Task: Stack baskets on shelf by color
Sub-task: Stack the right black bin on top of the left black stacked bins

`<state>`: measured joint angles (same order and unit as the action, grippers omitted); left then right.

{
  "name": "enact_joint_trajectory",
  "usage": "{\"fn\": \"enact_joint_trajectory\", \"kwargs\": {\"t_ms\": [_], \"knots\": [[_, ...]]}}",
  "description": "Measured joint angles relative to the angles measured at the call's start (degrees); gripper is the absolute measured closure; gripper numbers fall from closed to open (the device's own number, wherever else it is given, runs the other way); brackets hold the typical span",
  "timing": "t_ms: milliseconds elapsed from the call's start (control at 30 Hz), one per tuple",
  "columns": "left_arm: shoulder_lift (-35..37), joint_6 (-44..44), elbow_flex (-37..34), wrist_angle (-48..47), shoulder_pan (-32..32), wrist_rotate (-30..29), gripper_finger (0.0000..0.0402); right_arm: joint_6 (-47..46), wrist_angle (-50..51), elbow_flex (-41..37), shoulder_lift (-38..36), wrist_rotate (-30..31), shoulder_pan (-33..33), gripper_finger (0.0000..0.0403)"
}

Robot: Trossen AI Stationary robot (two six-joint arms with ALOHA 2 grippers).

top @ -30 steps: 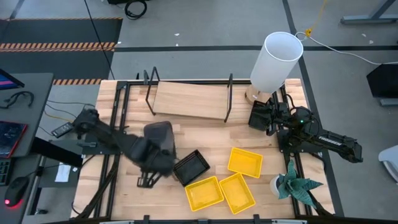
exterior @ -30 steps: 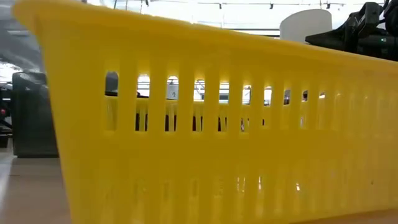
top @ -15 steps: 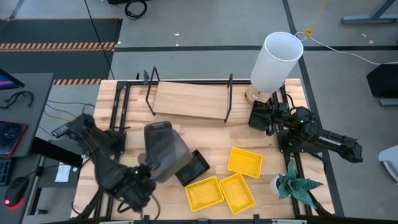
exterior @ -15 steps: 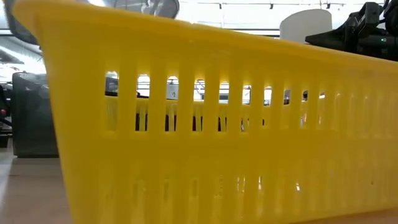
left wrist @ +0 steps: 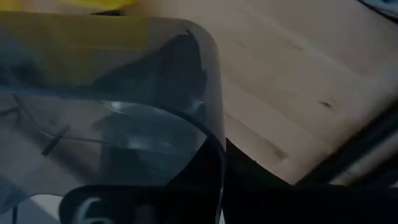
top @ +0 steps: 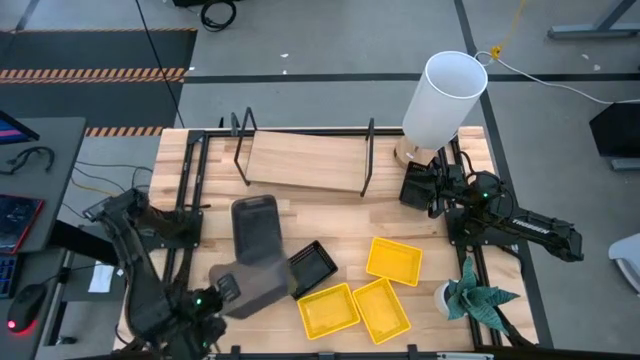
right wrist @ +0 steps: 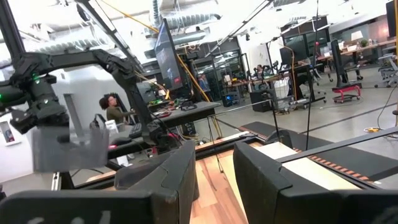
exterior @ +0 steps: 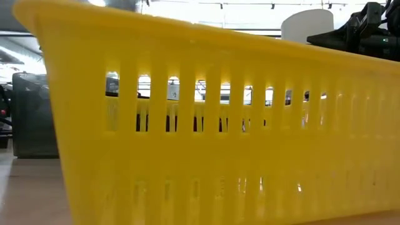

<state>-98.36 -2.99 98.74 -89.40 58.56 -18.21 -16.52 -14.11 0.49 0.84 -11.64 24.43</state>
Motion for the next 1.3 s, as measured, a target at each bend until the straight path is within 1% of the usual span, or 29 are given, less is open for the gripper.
{"fn": "enact_joint_trajectory", "kwargs": {"t_ms": [133, 400, 533, 600, 667, 767, 833, 967, 1100, 1200, 1300], "knots": [[-2.45, -2.62, -0.02, 0.15, 2.76, 3.40, 0.0401, -0.01, 0.00, 0.00, 0.00, 0.00, 0.00, 0.0288], [-9.17, -13.04, -0.25, -0.66, 8.48, 10.37, 0.0401, -0.01, 0.00, 0.00, 0.00, 0.00, 0.02, 0.0288], [-10.70, -14.83, -3.80, -0.24, 9.92, 12.23, 0.0401, 0.00, 0.01, 0.00, -0.01, 0.00, 0.01, 0.0288], [-10.75, -15.43, -6.40, -0.27, 10.43, 12.00, 0.0401, -0.01, 0.00, 0.00, -0.02, 0.00, 0.02, 0.0288], [-10.76, -17.72, -8.41, 1.32, 11.43, 10.32, 0.0401, -0.01, 0.01, 0.00, -0.02, 0.00, 0.02, 0.0288], [-10.76, -20.69, -10.25, 3.01, 12.57, 7.32, 0.0401, -0.01, 0.00, 0.00, -0.02, 0.00, 0.00, 0.0288], [-10.76, -21.68, -10.87, 3.46, 12.75, 6.34, 0.0401, 0.00, -0.02, 0.00, -0.02, 0.00, 0.02, 0.0288], [-10.76, -22.87, -13.24, 4.47, 12.31, 6.92, 0.0401, -0.01, -0.02, 0.00, -0.02, 0.00, 0.02, 0.0288], [-10.76, -26.40, -16.68, 8.88, 12.20, 8.25, 0.0401, -0.01, -0.02, -0.01, -0.02, 0.00, 0.01, 0.0288], [-10.76, -25.63, -18.32, 9.06, 12.03, 8.93, 0.0400, -0.01, -0.02, 0.00, -0.02, 0.00, 0.02, 0.0288], [-10.76, -22.85, -18.67, 8.06, 11.40, 9.41, 0.0389, 0.00, -0.02, 0.00, -0.02, 0.00, 0.01, 0.0288]]}}
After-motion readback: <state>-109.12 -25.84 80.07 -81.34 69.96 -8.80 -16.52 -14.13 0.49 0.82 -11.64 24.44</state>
